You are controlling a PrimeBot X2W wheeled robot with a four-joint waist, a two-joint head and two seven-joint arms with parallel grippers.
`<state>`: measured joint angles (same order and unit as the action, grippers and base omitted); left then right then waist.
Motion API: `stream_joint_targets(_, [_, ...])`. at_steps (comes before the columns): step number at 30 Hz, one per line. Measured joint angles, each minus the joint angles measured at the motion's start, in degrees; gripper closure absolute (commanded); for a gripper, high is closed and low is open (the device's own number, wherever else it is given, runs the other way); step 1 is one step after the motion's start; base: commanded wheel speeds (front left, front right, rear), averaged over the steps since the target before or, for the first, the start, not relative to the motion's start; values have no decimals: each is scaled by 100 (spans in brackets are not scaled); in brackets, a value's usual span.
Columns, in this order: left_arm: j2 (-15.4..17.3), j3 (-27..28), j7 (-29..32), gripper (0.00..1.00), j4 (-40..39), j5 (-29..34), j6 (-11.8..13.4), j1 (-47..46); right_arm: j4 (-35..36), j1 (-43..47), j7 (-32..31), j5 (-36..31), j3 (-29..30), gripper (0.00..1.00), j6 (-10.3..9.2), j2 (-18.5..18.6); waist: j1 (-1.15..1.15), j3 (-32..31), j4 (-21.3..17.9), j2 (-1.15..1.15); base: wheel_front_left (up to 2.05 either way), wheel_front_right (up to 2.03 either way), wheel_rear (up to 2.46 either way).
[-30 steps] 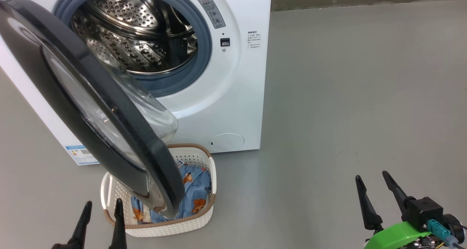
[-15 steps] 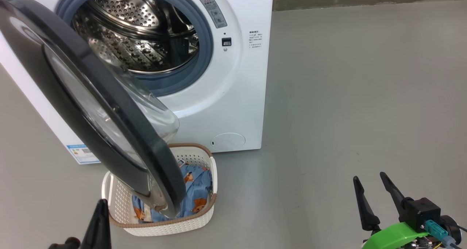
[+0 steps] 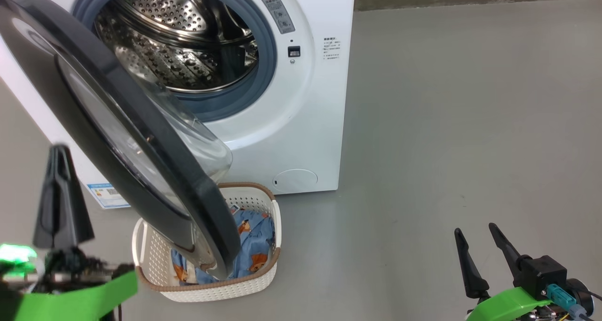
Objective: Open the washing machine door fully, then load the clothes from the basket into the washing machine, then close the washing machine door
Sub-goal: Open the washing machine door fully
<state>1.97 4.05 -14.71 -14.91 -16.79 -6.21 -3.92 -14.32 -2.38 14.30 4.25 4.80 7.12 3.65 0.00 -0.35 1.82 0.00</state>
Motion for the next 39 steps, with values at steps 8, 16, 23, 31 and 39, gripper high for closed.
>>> stream_joint_targets(8, [1, -762, -9, 100, -790, 297, -68, -451, -26, -1, 0, 0, -23, 0, 0, 0, 0, 4, -9, 0, 0, 0, 0])
stream_joint_targets(16, [203, -2128, -9, 100, -655, 521, -111, -482, -88, -2, 0, 0, -20, 0, 0, -3, 0, 19, -27, 0, 0, 0, 0])
stream_joint_targets(23, [246, -2956, -9, 100, -183, 520, -111, -482, -127, -2, 0, -2, -18, 0, 0, -3, 0, 54, -90, 0, 0, 0, 0])
stream_joint_targets(31, [269, -3502, -8, 100, 597, 368, -111, -481, -213, -9, 0, -9, 8, 0, 0, -3, 0, 175, -135, 0, 0, 0, 0])
stream_joint_targets(39, [280, -3660, -7, 100, 1452, 104, -111, -476, -271, -38, 0, -1, -31, 0, 0, -3, 0, 278, -219, 0, 0, 0, 0])
